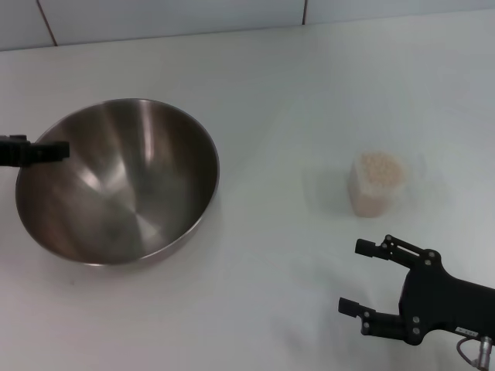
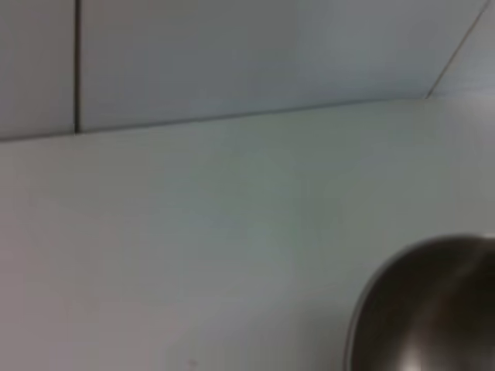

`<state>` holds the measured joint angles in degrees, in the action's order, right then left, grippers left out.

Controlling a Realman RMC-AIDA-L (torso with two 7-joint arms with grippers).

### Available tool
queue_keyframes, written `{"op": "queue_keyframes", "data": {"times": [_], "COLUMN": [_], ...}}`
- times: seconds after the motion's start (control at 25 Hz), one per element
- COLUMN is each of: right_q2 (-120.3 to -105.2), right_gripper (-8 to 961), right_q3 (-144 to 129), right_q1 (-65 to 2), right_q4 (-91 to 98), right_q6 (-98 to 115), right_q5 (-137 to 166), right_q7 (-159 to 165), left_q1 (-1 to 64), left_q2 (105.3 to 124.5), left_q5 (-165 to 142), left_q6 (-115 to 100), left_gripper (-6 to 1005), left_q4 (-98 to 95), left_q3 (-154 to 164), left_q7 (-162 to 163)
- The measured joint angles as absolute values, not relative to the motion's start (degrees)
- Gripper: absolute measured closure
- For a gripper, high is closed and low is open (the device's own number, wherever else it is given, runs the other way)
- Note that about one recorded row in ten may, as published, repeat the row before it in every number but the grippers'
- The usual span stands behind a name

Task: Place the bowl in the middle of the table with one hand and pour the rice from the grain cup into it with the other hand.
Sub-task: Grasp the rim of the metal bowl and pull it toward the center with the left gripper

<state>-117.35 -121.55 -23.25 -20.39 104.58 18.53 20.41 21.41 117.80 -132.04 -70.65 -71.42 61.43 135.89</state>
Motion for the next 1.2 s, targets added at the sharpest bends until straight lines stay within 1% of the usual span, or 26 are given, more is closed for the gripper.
{"op": "queue_keyframes", "data": {"times": [0.56,0.88,1.08,1.2], "right_q2": [-117.33,-117.32,-117.32,-117.33], "right_gripper": [121,122,122,122], "right_q3": [-121.5,-121.6,-121.6,-121.6], "right_q1": [-23.3,-23.3,-23.3,-23.3], "right_q4": [-20.4,-20.4,-20.4,-20.4], "right_q6": [104.2,104.1,104.0,104.0], "right_q5": [18.5,18.5,18.5,18.5], "right_q7": [20.4,20.4,20.4,20.4], "left_q1": [23.0,24.2,25.1,25.4], "left_q2": [118.16,117.97,117.9,118.02], "left_q5": [-134.1,-134.1,-134.1,-134.1], "left_q6": [-73.1,-73.6,-73.8,-74.1], "left_gripper": [198,296,537,654], "left_q4": [-69.5,-67.4,-65.9,-66.4], "left_q3": [61.8,61.9,61.7,61.7], "left_q7": [135.9,136.0,136.0,136.0]}}
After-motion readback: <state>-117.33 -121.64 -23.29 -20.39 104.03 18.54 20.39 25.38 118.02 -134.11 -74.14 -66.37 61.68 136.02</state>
